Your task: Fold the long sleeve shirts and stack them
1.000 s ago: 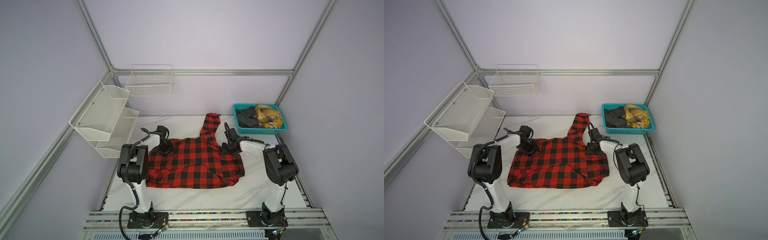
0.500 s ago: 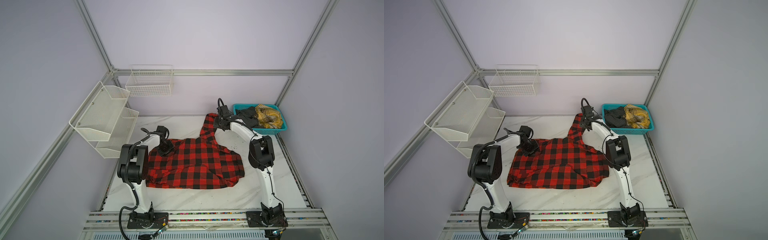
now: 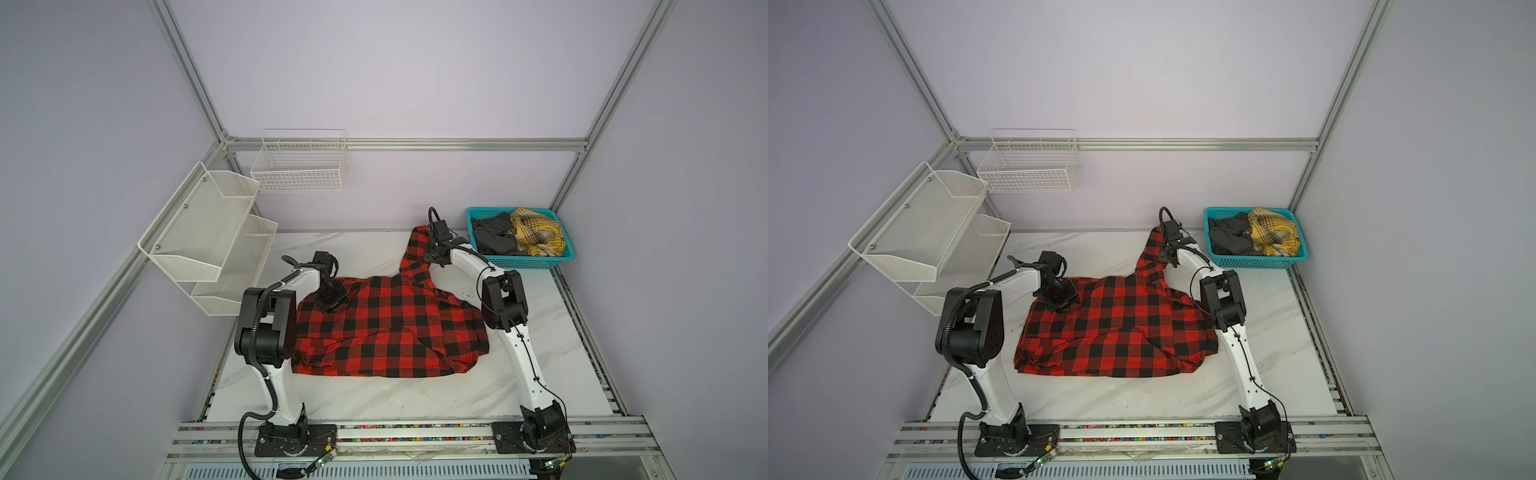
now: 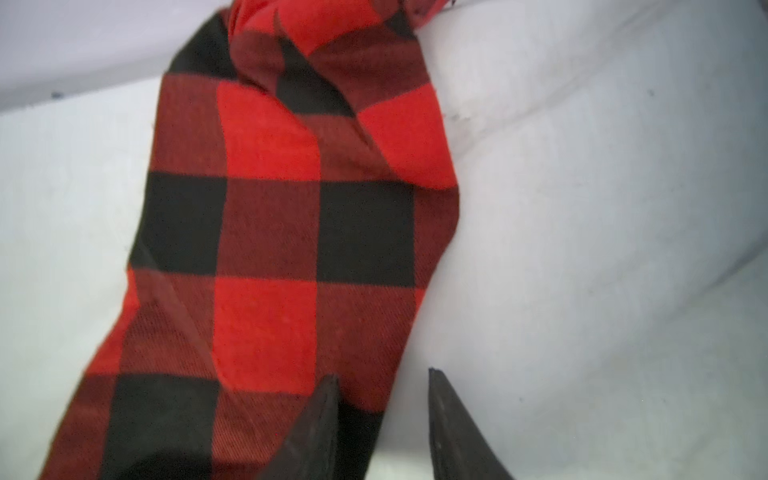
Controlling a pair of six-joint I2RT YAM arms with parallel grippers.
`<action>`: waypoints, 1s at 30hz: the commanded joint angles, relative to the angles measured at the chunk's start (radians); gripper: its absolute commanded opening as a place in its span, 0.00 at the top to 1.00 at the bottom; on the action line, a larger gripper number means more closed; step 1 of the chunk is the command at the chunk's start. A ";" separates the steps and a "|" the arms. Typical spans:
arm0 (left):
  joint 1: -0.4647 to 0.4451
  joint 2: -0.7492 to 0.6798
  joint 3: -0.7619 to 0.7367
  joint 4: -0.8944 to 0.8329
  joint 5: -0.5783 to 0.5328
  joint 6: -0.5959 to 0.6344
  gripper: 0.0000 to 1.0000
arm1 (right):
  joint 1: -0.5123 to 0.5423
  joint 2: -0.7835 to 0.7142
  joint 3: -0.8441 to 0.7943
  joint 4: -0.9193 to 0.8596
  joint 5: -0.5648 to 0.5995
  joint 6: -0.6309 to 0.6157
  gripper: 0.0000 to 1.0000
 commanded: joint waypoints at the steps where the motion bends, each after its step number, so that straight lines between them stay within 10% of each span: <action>1: -0.007 -0.023 0.006 -0.021 0.009 0.029 0.58 | 0.014 0.136 0.099 -0.153 0.078 -0.025 0.91; 16: -0.010 -0.023 -0.034 0.042 0.028 -0.019 0.58 | -0.026 -0.057 0.283 0.005 0.191 -0.101 1.00; 19: -0.011 -0.033 -0.054 0.048 0.019 -0.020 0.58 | -0.023 -0.080 0.274 0.019 0.137 -0.095 0.87; 23: -0.010 -0.047 -0.090 0.070 0.024 -0.036 0.58 | -0.011 -0.143 0.214 0.026 0.061 -0.090 0.45; 30: -0.012 -0.039 -0.078 0.088 0.042 -0.046 0.58 | -0.009 -0.323 -0.091 -0.052 -0.044 -0.049 0.54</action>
